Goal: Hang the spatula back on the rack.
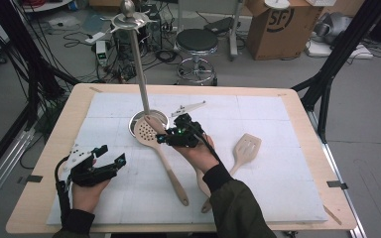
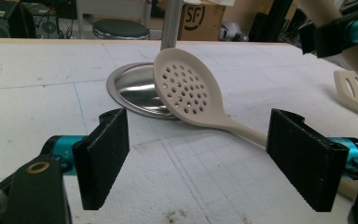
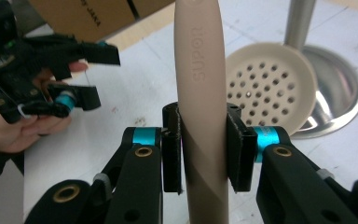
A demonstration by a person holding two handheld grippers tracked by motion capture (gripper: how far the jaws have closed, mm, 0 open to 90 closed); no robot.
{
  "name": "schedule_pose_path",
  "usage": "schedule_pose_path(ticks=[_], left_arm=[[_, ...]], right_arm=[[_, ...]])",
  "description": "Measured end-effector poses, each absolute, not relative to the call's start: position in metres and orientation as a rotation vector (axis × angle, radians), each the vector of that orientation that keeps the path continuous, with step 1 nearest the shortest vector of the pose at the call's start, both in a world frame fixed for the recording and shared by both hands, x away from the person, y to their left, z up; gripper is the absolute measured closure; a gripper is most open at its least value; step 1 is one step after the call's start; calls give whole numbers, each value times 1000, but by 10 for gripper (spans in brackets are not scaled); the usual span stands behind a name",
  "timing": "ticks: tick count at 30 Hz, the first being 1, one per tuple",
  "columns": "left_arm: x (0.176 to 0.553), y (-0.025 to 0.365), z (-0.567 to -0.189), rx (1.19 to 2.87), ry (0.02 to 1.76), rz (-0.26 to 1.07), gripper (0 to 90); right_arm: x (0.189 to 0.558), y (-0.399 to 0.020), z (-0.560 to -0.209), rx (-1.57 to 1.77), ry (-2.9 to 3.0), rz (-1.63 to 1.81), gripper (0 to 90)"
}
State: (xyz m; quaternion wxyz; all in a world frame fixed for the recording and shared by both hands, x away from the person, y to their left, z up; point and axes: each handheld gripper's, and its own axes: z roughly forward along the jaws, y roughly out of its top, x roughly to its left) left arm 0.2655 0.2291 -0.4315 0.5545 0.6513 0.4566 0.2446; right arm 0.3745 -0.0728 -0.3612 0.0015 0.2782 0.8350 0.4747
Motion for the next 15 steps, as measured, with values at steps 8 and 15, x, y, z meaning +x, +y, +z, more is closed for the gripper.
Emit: schedule_pose_path(ticks=[8,15], left_arm=[[265,229,-432,1539,1078,578,219],[265,227,-432,1549,1074,579,219]], right_arm=[[370,-95,-341,874,2514,1594,715],[369,-110,-328,889,2457,1631,715]])
